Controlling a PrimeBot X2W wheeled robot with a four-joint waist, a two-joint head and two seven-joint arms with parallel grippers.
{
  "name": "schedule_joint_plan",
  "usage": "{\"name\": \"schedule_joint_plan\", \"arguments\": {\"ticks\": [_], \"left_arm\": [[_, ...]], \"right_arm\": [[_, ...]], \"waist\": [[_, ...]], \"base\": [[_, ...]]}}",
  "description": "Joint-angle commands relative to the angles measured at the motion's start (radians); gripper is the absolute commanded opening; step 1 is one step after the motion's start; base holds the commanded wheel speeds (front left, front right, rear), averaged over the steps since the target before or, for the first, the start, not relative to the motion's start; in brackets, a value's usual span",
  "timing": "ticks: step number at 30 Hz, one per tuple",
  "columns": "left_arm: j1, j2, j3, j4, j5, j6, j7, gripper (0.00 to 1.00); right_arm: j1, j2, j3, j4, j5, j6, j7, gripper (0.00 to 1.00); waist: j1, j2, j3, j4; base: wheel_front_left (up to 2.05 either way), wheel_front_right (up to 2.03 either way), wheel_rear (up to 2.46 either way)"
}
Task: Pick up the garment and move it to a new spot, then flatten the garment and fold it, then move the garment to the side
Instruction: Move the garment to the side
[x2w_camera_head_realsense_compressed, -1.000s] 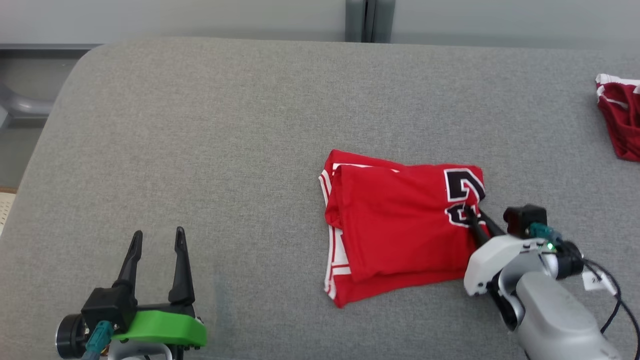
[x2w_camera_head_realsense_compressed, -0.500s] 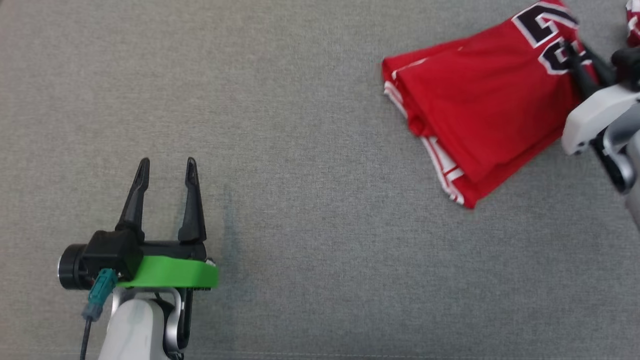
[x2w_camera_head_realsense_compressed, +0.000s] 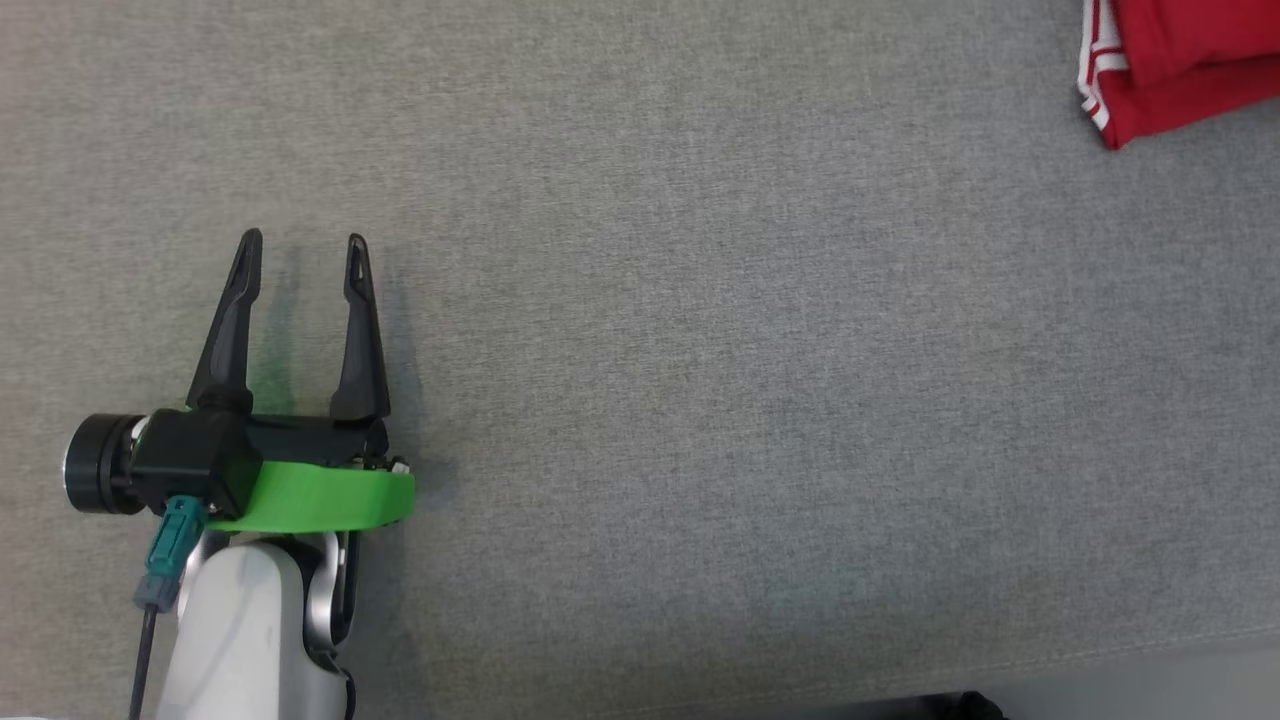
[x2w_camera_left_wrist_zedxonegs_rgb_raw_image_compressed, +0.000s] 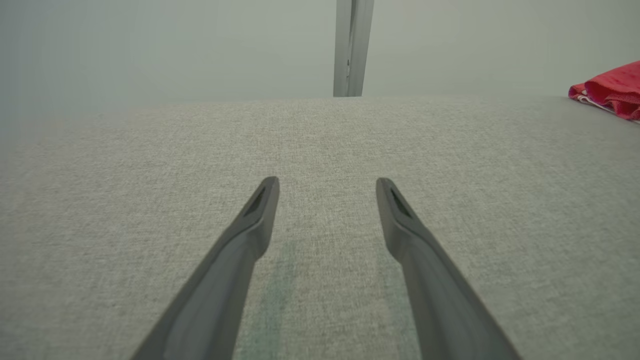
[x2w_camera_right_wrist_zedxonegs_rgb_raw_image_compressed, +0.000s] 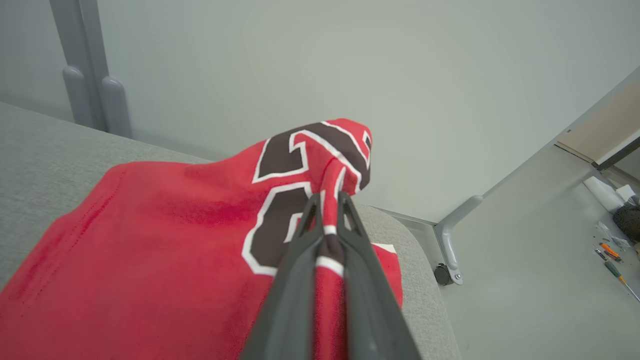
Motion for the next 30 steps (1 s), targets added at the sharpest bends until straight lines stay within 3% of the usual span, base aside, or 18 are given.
{"name": "schedule_joint_plan", "arguments": {"ticks": [1, 11, 12, 13, 14, 23, 30], "left_arm": [[-0.025, 0.006, 0.007, -0.013, 0.017, -0.008, -0.003, 1.0], [-0.019, 0.005, 0.009, -0.076, 0.04, -0.017, -0.003, 1.0], [-0.019, 0.005, 0.009, -0.078, 0.041, -0.018, -0.003, 1.0], [-0.02, 0.005, 0.008, -0.079, 0.041, -0.018, -0.003, 1.0], [-0.022, 0.005, 0.007, -0.078, 0.041, -0.018, -0.003, 1.0], [0.033, 0.004, 0.041, -0.034, 0.015, -0.011, -0.003, 1.0], [0.099, 0.004, 0.07, 0.019, -0.006, -0.007, -0.003, 1.0]], "right_arm": [[-0.024, -0.027, 0.001, 0.011, 0.008, -0.002, 0.002, 0.0], [-0.098, -0.093, 0.042, 0.133, 0.044, -0.002, 0.039, 0.0], [-0.102, -0.089, 0.048, 0.149, 0.045, -0.002, 0.044, 0.05], [-0.11, -0.089, 0.056, 0.167, 0.04, -0.002, 0.041, 0.44], [-0.118, -0.09, 0.061, 0.181, 0.034, -0.002, 0.032, 1.0], [-0.132, -0.013, 0.124, 0.217, -0.008, -0.002, -0.078, 1.0], [-0.065, 0.061, 0.105, 0.118, -0.014, -0.002, -0.099, 1.0]], "waist": [[-0.0001, 0.0, 0.066, -0.06], [-0.0001, 0.0, 0.079, -0.048], [-0.0001, 0.0, 0.078, -0.047], [-0.0001, 0.0, 0.077, -0.045], [-0.0001, 0.0, 0.074, -0.042], [-0.0001, 0.0, -0.042, -0.044], [-0.0001, 0.0, -0.178, -0.04]], "base": [[0.0, 0.0, 0.0], [0.0, 0.0, 0.0], [0.0, 0.0, 0.0], [0.0, 0.0, 0.0], [0.0, 0.0, 0.0], [0.0, 0.0, 0.0], [0.0, 0.0, 0.0]]}}
